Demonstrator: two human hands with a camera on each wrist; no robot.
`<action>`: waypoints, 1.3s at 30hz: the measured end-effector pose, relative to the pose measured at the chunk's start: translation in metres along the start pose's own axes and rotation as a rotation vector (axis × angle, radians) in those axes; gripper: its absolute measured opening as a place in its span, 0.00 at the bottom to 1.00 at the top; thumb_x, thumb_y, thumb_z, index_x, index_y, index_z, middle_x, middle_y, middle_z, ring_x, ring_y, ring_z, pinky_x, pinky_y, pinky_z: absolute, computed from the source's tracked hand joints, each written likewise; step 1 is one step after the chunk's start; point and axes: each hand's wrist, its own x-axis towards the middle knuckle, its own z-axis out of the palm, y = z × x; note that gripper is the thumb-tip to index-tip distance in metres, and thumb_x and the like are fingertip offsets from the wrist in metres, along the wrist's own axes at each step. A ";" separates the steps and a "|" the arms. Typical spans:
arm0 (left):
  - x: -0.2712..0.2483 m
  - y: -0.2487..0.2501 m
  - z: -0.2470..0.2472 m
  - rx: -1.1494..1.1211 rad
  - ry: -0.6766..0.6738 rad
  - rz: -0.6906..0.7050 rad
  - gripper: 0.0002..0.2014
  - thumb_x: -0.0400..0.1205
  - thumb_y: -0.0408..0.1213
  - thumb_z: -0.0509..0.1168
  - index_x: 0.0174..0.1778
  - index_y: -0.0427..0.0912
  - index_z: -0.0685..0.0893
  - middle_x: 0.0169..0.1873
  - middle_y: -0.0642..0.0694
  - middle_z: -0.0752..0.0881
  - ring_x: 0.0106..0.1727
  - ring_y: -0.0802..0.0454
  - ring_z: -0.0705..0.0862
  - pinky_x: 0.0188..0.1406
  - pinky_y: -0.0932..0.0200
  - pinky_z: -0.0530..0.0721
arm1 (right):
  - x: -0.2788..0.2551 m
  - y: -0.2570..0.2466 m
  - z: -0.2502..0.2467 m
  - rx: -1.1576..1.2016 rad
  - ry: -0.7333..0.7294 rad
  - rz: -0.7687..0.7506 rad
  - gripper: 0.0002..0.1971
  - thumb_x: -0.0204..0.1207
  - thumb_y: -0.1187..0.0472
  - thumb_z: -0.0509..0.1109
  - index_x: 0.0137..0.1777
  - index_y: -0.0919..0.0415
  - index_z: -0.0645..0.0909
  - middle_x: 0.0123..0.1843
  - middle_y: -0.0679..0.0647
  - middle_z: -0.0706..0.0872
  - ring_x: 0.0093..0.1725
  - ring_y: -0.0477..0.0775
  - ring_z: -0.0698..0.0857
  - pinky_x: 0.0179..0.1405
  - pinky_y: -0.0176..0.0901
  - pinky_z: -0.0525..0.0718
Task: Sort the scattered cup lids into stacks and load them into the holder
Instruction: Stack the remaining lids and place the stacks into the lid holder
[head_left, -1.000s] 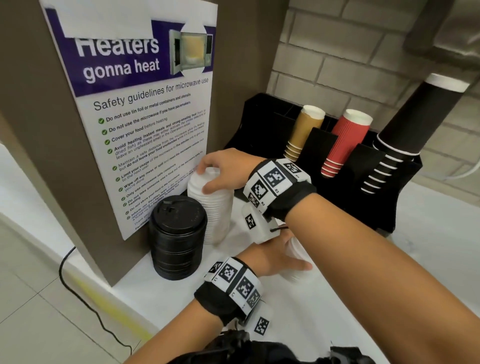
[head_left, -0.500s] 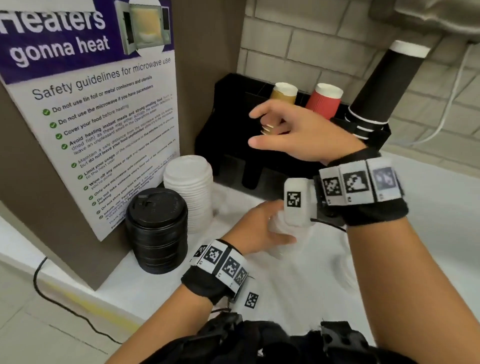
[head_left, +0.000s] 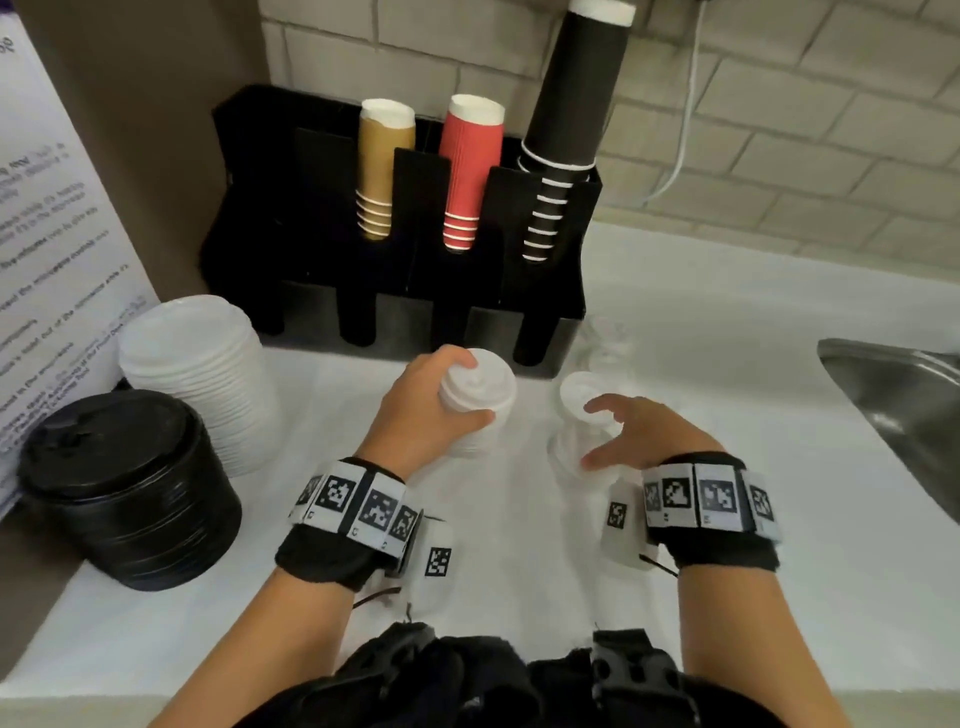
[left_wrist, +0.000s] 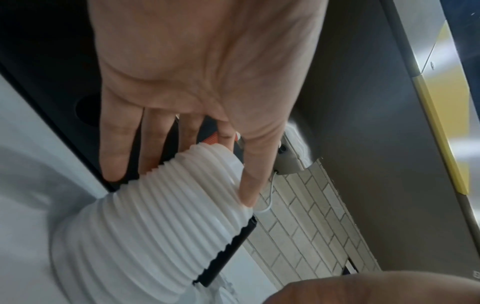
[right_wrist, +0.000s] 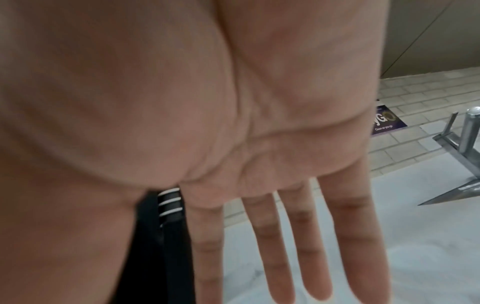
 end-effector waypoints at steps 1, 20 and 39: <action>0.001 0.001 0.002 0.004 -0.005 0.000 0.22 0.73 0.40 0.78 0.58 0.58 0.76 0.62 0.52 0.75 0.59 0.49 0.76 0.54 0.57 0.74 | 0.002 -0.001 0.004 -0.016 -0.012 -0.009 0.38 0.65 0.54 0.81 0.75 0.41 0.69 0.71 0.50 0.74 0.68 0.53 0.75 0.61 0.45 0.72; 0.021 0.002 0.003 -0.002 -0.073 0.006 0.41 0.63 0.39 0.84 0.67 0.57 0.69 0.52 0.65 0.78 0.53 0.69 0.76 0.43 0.74 0.71 | 0.003 -0.032 -0.024 0.296 0.175 -0.450 0.27 0.62 0.56 0.81 0.59 0.42 0.74 0.51 0.43 0.80 0.45 0.38 0.80 0.41 0.30 0.77; 0.022 -0.011 0.006 -0.059 -0.064 0.027 0.42 0.63 0.41 0.84 0.70 0.60 0.70 0.55 0.63 0.82 0.56 0.68 0.80 0.48 0.72 0.77 | 0.018 -0.076 0.009 0.201 0.191 -0.612 0.31 0.61 0.59 0.81 0.65 0.44 0.78 0.61 0.52 0.76 0.61 0.54 0.75 0.61 0.45 0.77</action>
